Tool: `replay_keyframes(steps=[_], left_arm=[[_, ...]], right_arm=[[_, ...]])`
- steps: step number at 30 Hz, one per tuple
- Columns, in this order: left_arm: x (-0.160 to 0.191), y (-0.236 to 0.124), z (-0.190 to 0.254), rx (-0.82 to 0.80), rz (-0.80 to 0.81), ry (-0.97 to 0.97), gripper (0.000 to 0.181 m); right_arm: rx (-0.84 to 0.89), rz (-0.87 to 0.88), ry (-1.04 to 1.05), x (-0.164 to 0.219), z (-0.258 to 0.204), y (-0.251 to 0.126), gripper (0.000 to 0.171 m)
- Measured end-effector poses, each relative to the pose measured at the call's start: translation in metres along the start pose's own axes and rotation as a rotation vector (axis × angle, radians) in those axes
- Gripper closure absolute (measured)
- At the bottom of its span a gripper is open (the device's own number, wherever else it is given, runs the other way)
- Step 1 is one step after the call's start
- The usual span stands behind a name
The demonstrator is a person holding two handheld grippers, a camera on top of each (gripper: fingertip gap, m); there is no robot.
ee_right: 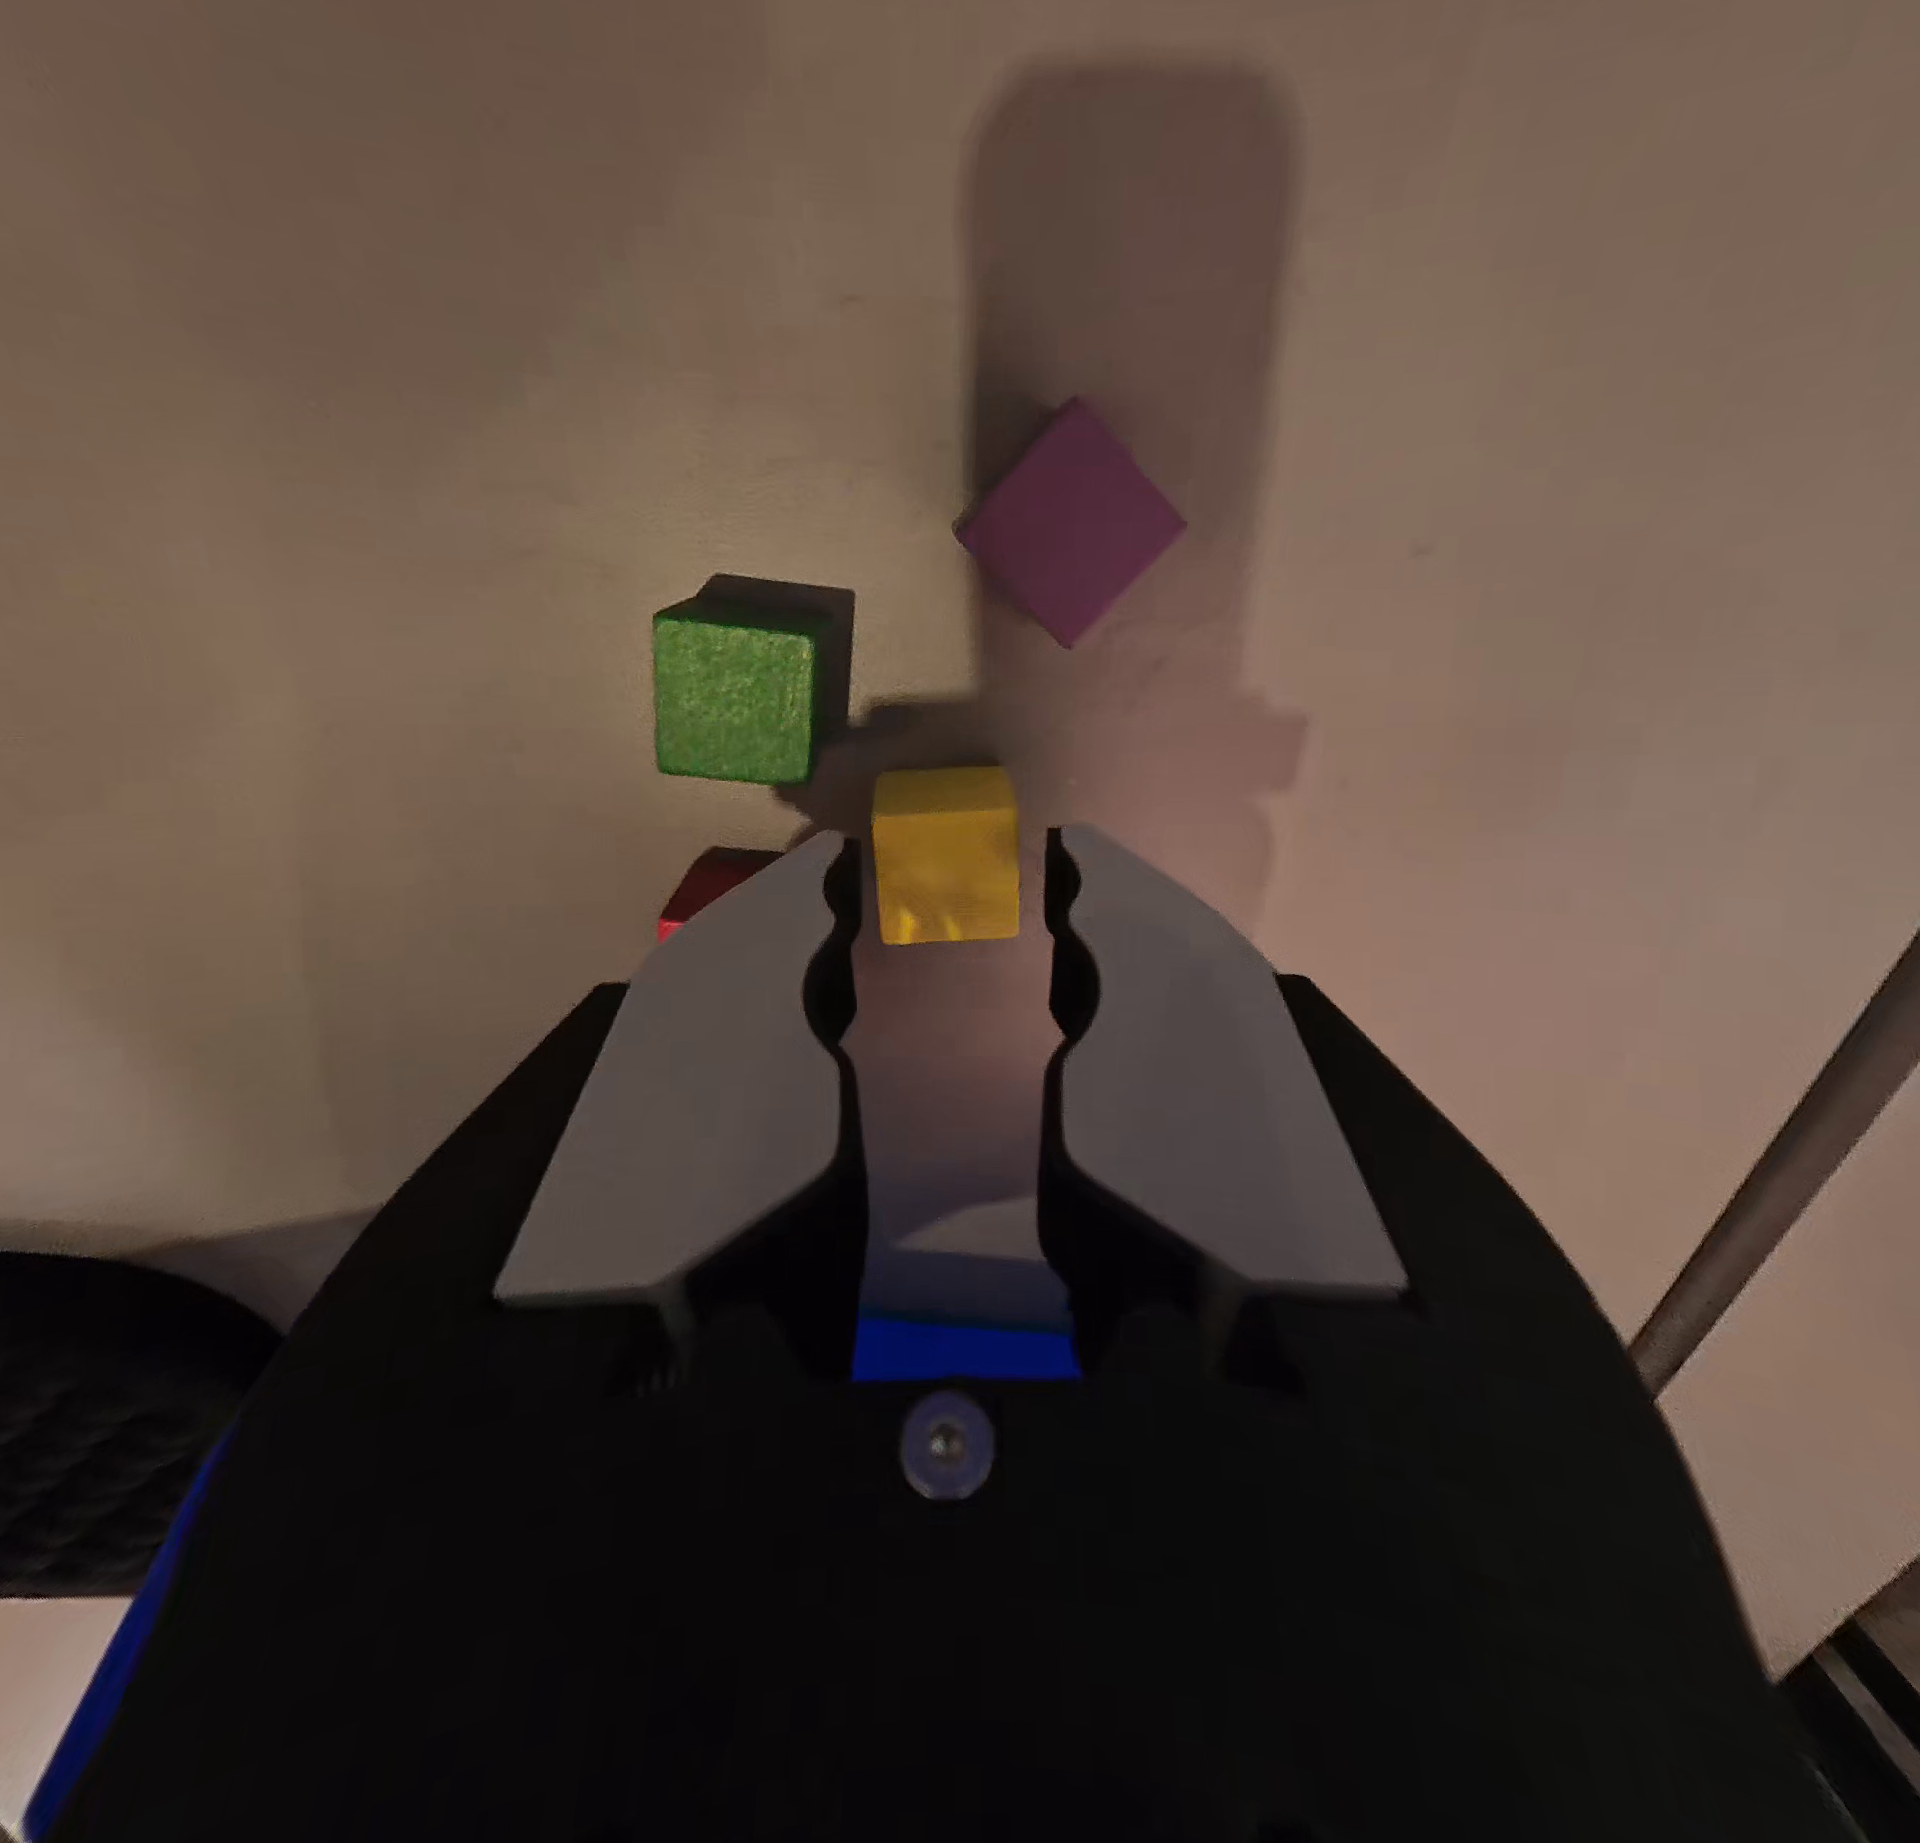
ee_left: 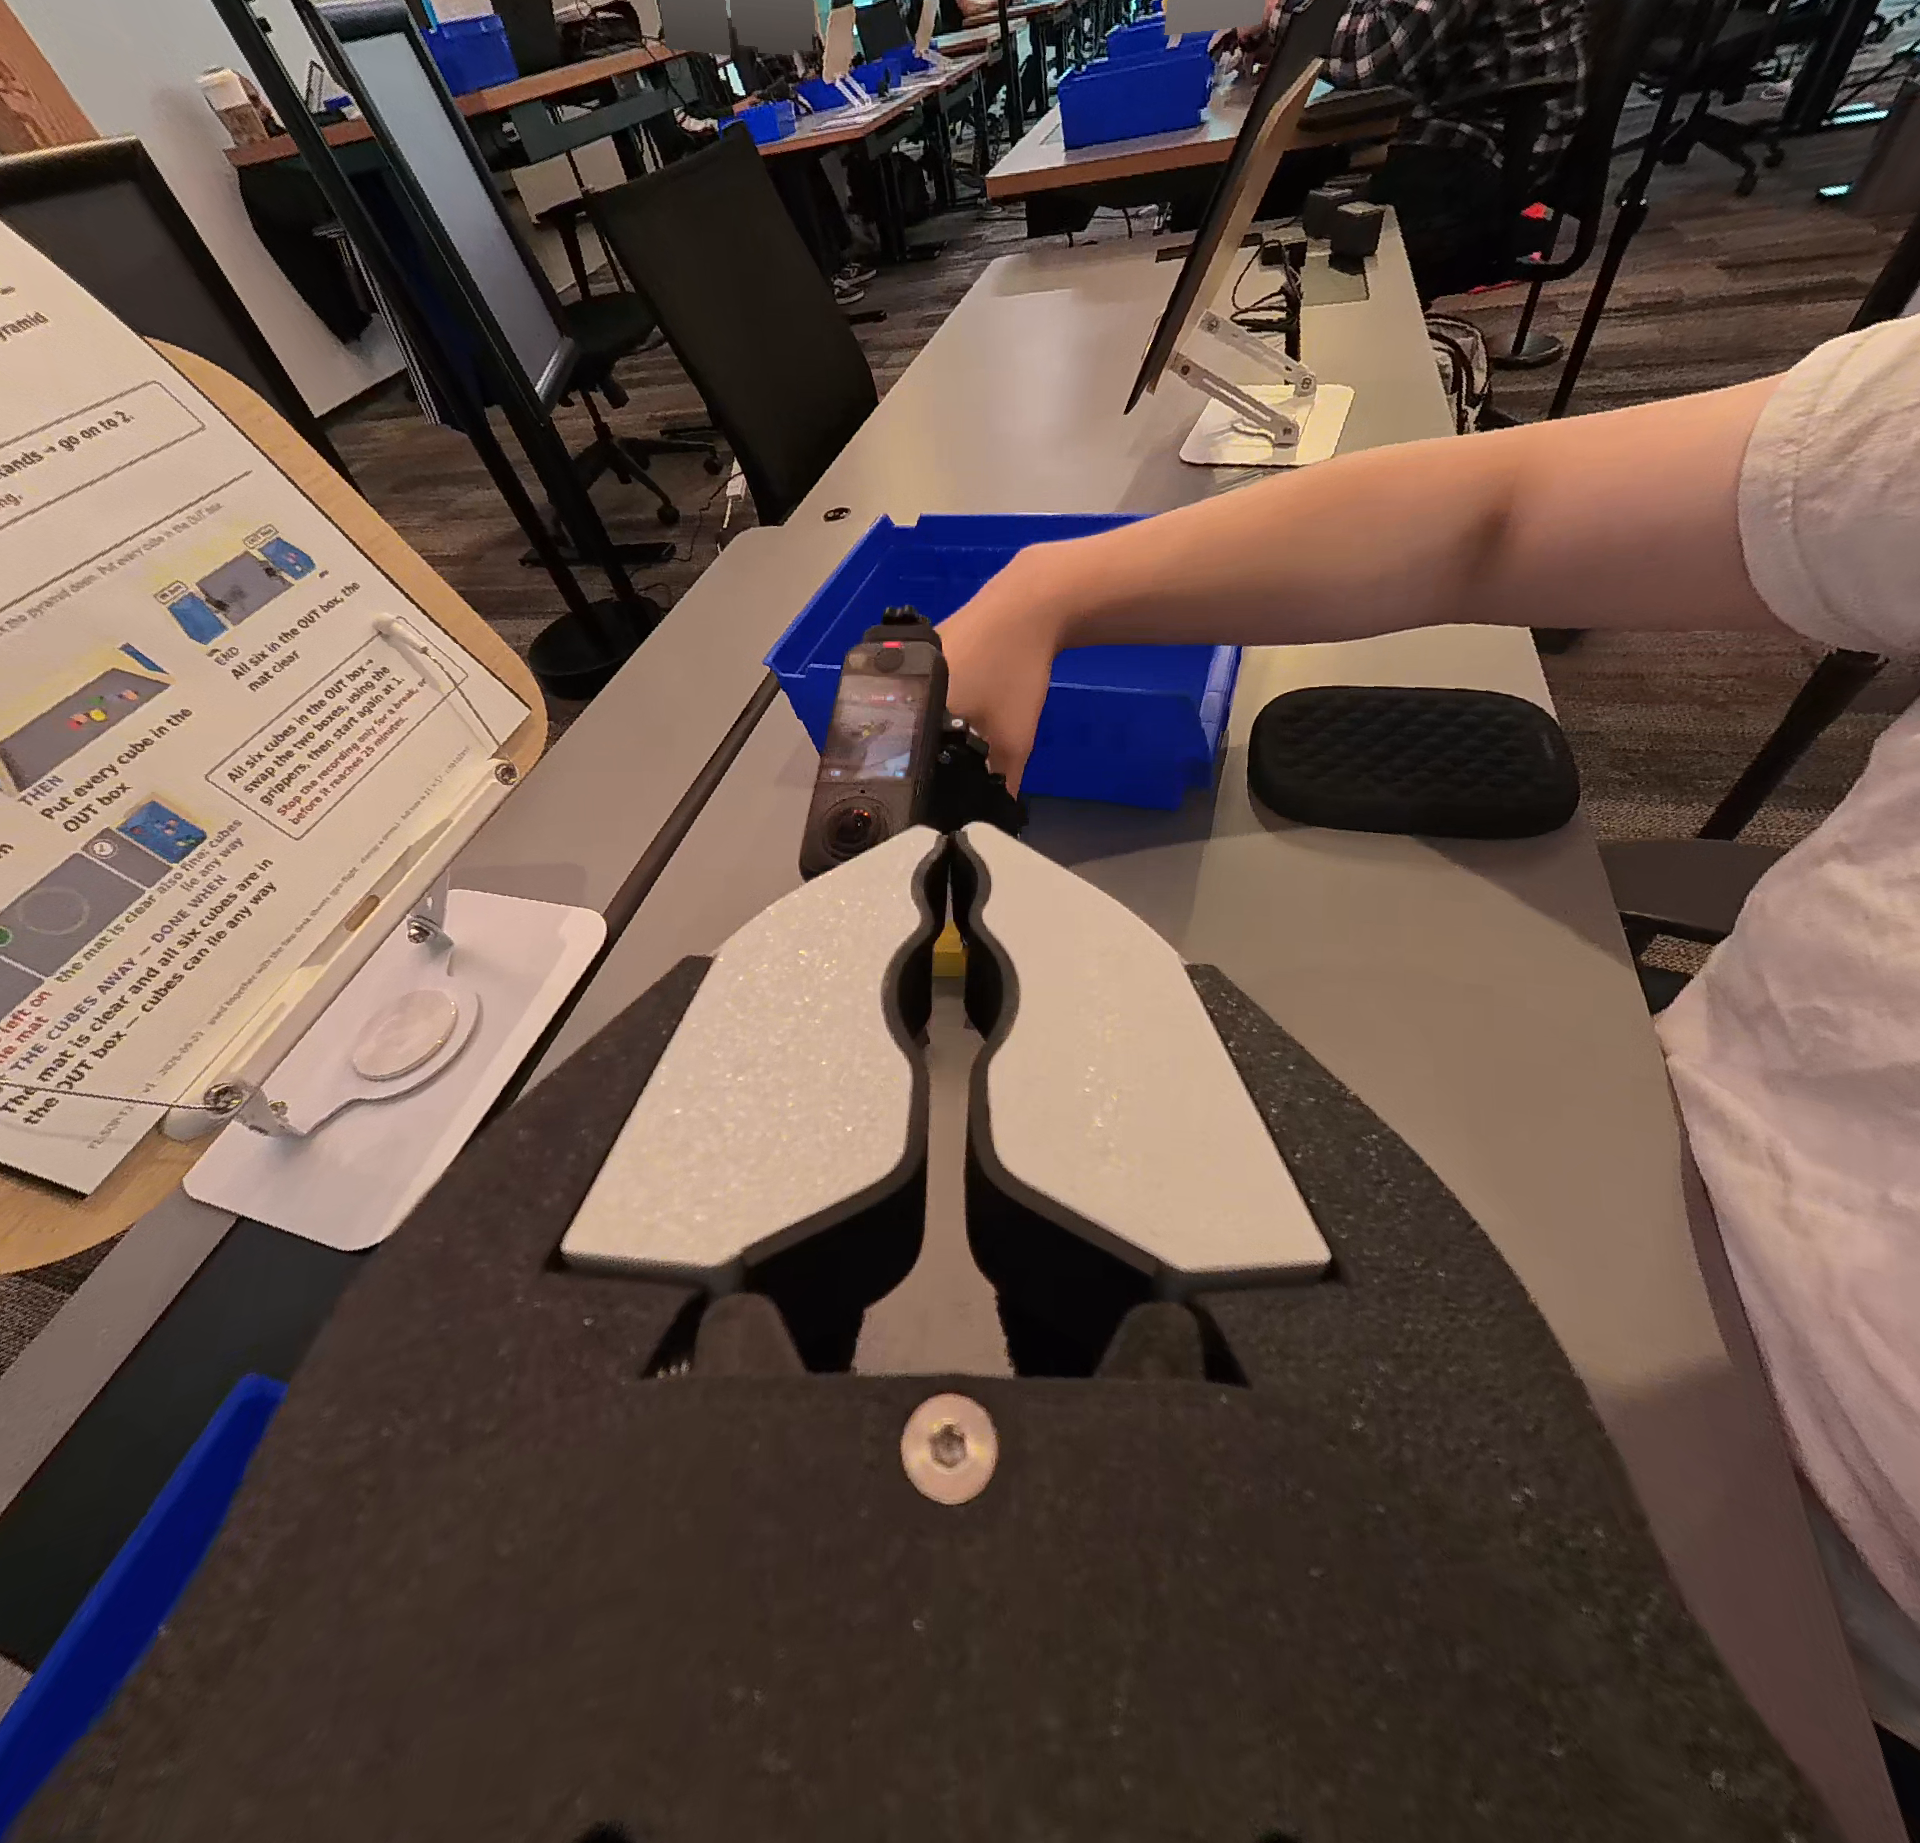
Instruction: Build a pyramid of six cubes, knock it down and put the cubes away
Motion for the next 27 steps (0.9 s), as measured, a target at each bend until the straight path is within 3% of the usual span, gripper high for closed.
replay_keyframes(steps=[6, 8, 11, 14, 16, 19, 21, 23, 25, 27], left_arm=[[0.001, 0.0, 0.0, 0.0, -0.002, 0.002, 0.181], [0.0, -0.001, 0.0, 0.0, 0.003, 0.0, 0.181], [0.0, -0.002, -0.001, -0.001, 0.006, -0.005, 0.181], [0.002, 0.0, -0.002, 0.001, 0.001, -0.011, 0.181], [0.002, 0.002, -0.002, 0.006, -0.001, -0.015, 0.181], [0.002, 0.005, 0.001, 0.015, -0.006, -0.007, 0.181], [0.001, 0.006, 0.003, 0.021, -0.005, -0.001, 0.181], [0.001, 0.007, 0.005, 0.025, -0.006, 0.001, 0.181], [0.002, 0.008, 0.005, 0.027, -0.012, -0.001, 0.181], [0.004, 0.01, 0.004, 0.027, -0.02, -0.004, 0.181]], right_arm=[[0.011, -0.006, -0.008, -0.002, -0.001, -0.005, 0.142], [0.131, 0.117, -0.027, -0.023, 0.005, -0.047, 0.142], [0.312, 0.404, 0.067, -0.045, 0.013, -0.153, 0.143], [0.551, 0.44, 0.226, -0.007, 0.031, -0.234, 0.143], [0.656, 0.351, 0.441, 0.048, 0.046, -0.257, 0.143], [0.538, 0.258, 0.806, 0.131, 0.051, -0.227, 0.143], [0.365, 0.24, 0.928, 0.162, 0.048, -0.175, 0.142], [0.299, 0.113, 1.005, 0.192, 0.041, -0.124, 0.142], [0.258, 0.06, 1.018, 0.203, 0.033, -0.087, 0.142], [0.204, 0.121, 1.031, 0.197, 0.032, -0.066, 0.142]])
Point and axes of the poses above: each gripper's, where its closed fingertips meet, y out along the fingers, x out of its underside, z = x × y across the jaws, the point moved 2 cm from there along -y, back along the fingers, and after that the axes turned 3 degrees about z, right-handed, at the moved point
